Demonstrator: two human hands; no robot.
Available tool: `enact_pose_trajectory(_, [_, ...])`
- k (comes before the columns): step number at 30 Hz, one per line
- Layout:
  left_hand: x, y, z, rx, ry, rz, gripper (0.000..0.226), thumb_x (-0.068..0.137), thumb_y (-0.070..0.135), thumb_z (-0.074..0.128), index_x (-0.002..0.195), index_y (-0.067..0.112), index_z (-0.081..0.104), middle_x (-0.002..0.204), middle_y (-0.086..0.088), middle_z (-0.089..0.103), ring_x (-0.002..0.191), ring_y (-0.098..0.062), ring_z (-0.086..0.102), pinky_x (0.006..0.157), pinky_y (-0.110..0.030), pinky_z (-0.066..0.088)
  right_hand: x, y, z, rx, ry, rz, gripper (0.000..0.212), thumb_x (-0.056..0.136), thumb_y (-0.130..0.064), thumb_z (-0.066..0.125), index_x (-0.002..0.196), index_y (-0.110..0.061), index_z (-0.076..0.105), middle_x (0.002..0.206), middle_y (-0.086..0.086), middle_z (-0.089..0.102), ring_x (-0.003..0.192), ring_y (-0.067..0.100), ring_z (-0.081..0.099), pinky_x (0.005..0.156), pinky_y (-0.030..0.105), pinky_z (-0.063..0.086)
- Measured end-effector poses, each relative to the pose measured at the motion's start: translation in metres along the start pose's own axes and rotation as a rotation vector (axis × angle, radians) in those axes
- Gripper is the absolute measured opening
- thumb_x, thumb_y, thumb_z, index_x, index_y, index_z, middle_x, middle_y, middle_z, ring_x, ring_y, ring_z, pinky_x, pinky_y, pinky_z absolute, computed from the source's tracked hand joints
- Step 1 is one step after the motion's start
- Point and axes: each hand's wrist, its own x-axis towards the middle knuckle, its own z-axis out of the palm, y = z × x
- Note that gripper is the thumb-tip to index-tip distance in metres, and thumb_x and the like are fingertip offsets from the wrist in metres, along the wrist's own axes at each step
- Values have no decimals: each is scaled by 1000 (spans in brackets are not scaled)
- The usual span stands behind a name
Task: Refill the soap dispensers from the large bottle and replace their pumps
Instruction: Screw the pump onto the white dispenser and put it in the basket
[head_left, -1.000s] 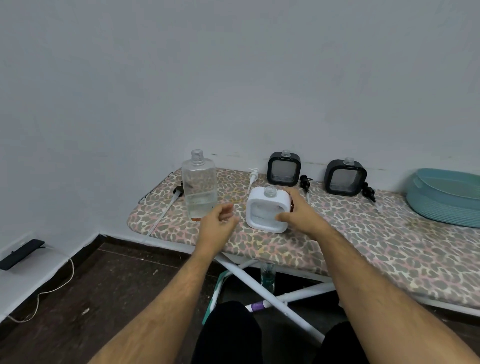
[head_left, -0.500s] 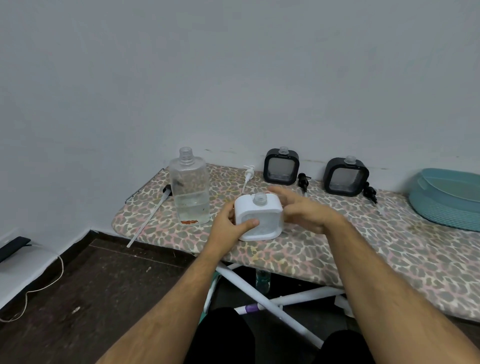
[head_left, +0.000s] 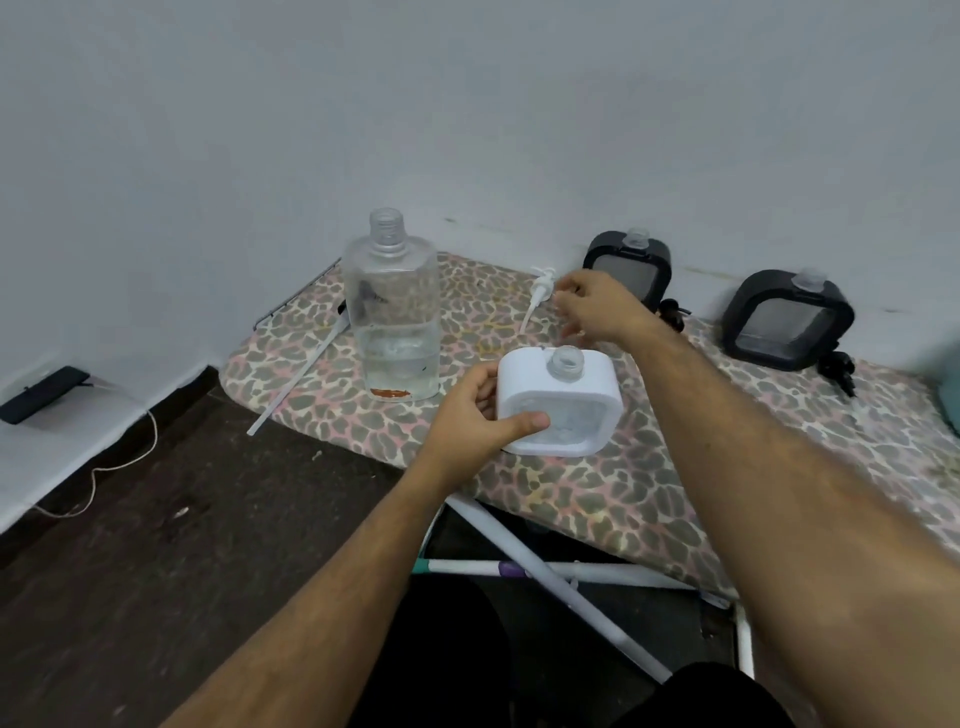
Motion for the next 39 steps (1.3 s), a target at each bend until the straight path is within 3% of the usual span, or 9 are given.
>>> enact_pose_trajectory(2, [0, -2, -2, 3, -4, -7, 63, 72, 15, 86, 128, 16, 57, 115, 0, 70, 102, -10, 69, 79, -22, 54, 16, -6, 2, -125, -26, -10, 36, 101, -22, 49, 136, -15, 50, 105, 7, 64, 81, 30, 73, 70, 44, 62])
enact_pose_trajectory(10, [1, -6, -3, 33, -1, -13, 60, 70, 16, 88, 124, 20, 61, 110, 5, 72, 101, -11, 68, 79, -26, 56, 63, -18, 12, -358, -155, 5, 51, 101, -23, 45, 151, -28, 34, 99, 5, 64, 75, 26, 71, 65, 40, 62])
enact_pose_trajectory(13, [2, -6, -4, 28, -8, -4, 59, 69, 16, 88, 122, 22, 62, 112, 5, 71, 102, -12, 68, 82, -29, 57, 70, -17, 18, -381, -169, 44, 50, 101, -28, 44, 150, -25, 37, 89, 2, 64, 74, 23, 69, 62, 35, 60])
enact_pose_trajectory(18, [2, -5, -3, 35, -4, 1, 61, 67, 21, 88, 122, 22, 62, 111, 5, 71, 102, -12, 68, 85, -34, 58, 71, -14, 27, -428, -161, 38, 39, 102, -35, 42, 135, -16, 51, 91, 10, 65, 76, 33, 71, 72, 50, 62])
enact_pose_trajectory(26, [1, -4, -2, 16, -7, 24, 56, 68, 15, 89, 115, 28, 62, 108, 6, 72, 99, -9, 69, 78, -24, 56, 48, -2, 21, -226, -4, -53, 11, 93, -15, 65, 91, -23, 72, 89, 2, 71, 62, 16, 68, 53, 28, 56])
enact_pose_trajectory(31, [-4, 2, 1, 3, 16, 78, 52, 67, 54, 73, 112, 32, 60, 111, 5, 70, 102, -7, 67, 80, -21, 53, 16, -6, 10, 43, 13, -113, 15, 92, -6, 66, 103, -14, 73, 95, 10, 72, 77, 33, 73, 72, 52, 61])
enact_pose_trajectory(33, [-4, 2, 2, -4, 27, 111, 56, 74, 65, 64, 115, 28, 61, 109, 8, 71, 101, -4, 67, 79, -18, 52, 3, -15, 3, 112, 87, -173, 15, 91, -6, 68, 100, -16, 73, 95, 9, 71, 82, 36, 71, 76, 49, 61])
enact_pose_trajectory(36, [-4, -1, 4, 11, 68, 128, 62, 80, 72, 50, 114, 21, 63, 98, 10, 73, 92, -3, 69, 73, -18, 52, -19, -28, -9, 166, 236, -261, 16, 88, -9, 69, 95, -24, 71, 100, 3, 69, 71, 14, 64, 66, 31, 56])
enact_pose_trajectory(39, [-4, -3, 5, 58, 104, 144, 56, 87, 67, 45, 111, 21, 67, 92, 11, 73, 85, -2, 68, 69, -16, 51, -40, -44, -23, 229, 347, -320, 17, 83, -10, 72, 90, -24, 66, 95, -6, 66, 78, 13, 61, 74, 37, 54])
